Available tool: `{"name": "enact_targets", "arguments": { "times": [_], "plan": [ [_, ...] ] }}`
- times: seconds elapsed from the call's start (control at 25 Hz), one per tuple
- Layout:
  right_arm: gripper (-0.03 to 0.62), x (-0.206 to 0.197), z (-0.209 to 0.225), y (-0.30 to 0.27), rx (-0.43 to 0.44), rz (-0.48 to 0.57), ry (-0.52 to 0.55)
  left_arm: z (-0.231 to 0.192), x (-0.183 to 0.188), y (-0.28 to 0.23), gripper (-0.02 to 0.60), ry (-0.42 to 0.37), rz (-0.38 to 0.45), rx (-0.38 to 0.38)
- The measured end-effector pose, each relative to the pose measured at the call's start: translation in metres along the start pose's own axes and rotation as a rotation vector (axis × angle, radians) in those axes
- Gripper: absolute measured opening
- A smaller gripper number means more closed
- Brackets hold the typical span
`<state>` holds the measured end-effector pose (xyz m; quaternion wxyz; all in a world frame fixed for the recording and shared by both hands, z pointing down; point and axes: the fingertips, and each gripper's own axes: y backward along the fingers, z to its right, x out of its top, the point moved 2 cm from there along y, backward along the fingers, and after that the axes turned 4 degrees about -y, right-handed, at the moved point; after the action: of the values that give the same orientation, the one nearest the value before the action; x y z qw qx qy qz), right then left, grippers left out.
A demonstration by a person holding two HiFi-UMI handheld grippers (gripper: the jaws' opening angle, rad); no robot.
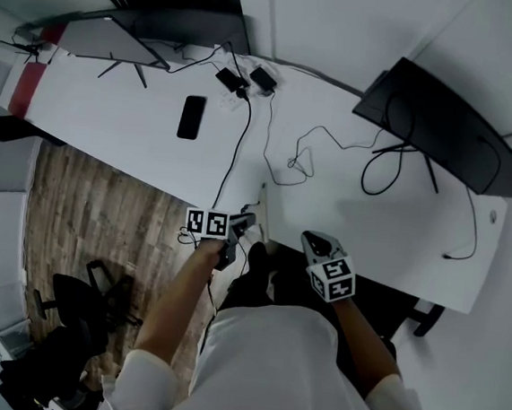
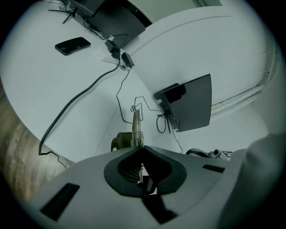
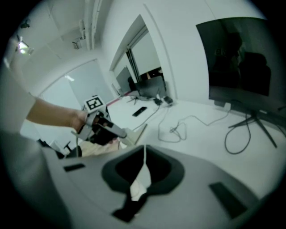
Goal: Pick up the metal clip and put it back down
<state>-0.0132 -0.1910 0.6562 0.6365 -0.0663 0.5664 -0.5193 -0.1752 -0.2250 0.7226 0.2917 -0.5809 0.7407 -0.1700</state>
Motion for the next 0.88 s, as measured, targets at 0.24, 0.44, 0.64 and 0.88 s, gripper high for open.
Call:
{"name": "enact_targets", "arguments": {
  "times": [0.24,0.44,0.64,0.88],
  "plan": [
    [0.034,0.003,-0.014,-0.019,0.018,-0.013,0.009,-0.022,0.009,0.015,0.034,0.007,0.02,0.013],
    [0.034,0.004,-0.023,-0.033,0.028,-0.029,0.014,-0.038,0.014,0.024,0.034,0.03,0.025,0.02],
    [0.034,0.006,-0.02,-0.043,0.011,-0.032,0.01,-0.054,0.02,0.018,0.034,0.044,0.025,0.002],
    [0.034,0.002,-0.016,-0.051,-0.019,-0.032,-0.019,-0.068,0.024,0.007,0.034,0.052,-0.006,0.015]
  ]
}}
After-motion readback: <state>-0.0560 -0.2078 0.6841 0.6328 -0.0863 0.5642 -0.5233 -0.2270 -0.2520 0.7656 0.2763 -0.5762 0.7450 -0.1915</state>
